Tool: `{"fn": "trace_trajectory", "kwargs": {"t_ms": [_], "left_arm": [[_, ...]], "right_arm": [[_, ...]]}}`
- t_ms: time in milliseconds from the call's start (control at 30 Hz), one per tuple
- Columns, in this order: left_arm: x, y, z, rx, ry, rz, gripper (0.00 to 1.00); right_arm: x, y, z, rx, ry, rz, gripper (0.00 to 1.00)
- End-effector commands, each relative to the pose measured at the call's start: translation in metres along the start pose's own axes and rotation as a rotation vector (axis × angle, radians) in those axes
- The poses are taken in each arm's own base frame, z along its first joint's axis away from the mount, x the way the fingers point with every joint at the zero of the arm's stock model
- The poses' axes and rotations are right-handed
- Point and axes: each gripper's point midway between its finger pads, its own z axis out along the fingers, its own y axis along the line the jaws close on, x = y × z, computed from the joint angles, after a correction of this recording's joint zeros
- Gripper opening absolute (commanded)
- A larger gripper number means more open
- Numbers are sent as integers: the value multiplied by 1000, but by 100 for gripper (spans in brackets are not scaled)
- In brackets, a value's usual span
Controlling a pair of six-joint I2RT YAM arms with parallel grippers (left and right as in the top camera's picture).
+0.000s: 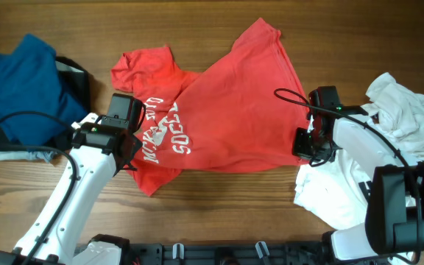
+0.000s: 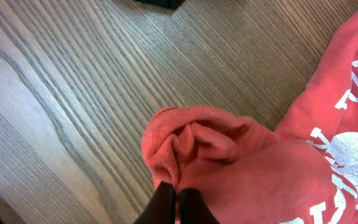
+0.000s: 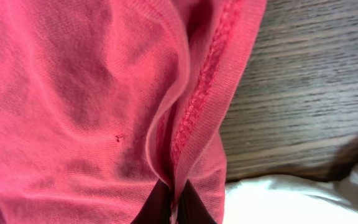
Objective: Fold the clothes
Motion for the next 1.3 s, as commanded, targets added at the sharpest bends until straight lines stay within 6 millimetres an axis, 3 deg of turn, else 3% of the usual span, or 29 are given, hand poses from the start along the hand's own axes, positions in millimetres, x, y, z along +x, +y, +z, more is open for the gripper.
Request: {"fn": "trace_trajectory", "kwargs": {"t_ms": [0,433,633,800,1267], "left_arm": [[-1,1,-1,3,-1,3,4],[-1,1,-1,3,-1,3,4],[-1,1,-1,3,-1,3,4],[-1,1,-1,3,-1,3,4],[-4,2,-1,-3,-21,4,4]], "right_arm": [[-6,-12,-6,57,-36,35,4],[-7,-20,-7,77,-35,5,4],[-12,-42,-8,53,-27,80,4],[-14,-36,-9,-48,-19,43,5],[-16,-33,-17,-61,-7,10,4]]}}
